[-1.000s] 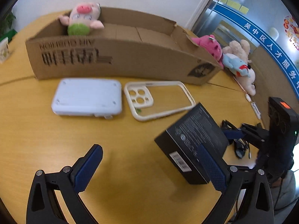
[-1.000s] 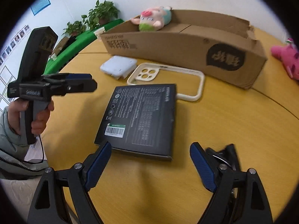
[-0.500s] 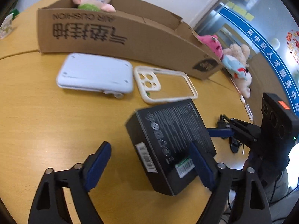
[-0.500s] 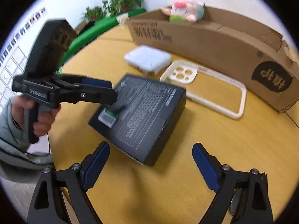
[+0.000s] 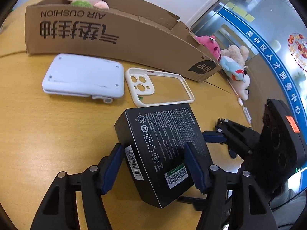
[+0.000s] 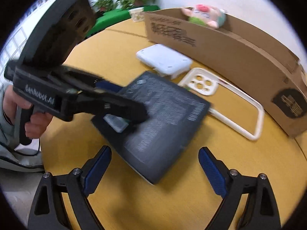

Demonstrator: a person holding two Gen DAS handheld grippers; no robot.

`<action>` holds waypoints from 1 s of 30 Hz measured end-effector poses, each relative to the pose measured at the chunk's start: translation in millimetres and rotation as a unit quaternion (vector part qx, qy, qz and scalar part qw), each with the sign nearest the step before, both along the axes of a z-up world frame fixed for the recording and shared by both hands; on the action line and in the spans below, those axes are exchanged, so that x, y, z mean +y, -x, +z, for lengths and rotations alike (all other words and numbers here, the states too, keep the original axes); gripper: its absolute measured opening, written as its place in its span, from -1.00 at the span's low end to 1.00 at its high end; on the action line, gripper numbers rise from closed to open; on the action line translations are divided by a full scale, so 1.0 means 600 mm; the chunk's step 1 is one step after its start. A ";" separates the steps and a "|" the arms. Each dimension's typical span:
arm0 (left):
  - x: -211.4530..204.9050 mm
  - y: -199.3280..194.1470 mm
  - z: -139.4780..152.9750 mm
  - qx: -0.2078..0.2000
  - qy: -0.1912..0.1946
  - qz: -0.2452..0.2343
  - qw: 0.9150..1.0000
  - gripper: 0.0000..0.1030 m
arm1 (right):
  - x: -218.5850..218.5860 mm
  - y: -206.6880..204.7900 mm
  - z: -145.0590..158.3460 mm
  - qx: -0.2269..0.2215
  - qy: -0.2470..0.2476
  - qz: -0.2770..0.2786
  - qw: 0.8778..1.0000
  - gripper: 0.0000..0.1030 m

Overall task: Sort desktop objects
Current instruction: 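Grasp the black product box with the left tool, then carry the black box with the left tool over the cardboard box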

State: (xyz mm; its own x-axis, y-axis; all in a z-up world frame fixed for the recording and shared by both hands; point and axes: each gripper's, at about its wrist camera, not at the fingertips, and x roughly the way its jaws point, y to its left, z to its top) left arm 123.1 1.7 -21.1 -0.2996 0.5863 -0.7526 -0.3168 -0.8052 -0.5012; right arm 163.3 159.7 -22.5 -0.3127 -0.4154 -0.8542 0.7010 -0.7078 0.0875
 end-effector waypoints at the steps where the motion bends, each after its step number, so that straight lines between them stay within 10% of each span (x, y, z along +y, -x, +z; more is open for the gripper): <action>1: -0.001 0.001 0.001 0.000 0.000 0.000 1.000 0.22 | -0.004 -0.001 -0.003 0.012 -0.010 -0.004 1.000 0.80; 18: 0.007 0.020 0.130 0.123 0.011 0.007 0.992 0.08 | 0.012 0.010 0.092 0.111 0.055 -0.071 0.990 0.75; 30: 0.032 0.096 0.361 0.306 0.020 0.003 0.952 0.08 | 0.012 0.087 0.278 0.284 0.048 -0.085 0.954 0.75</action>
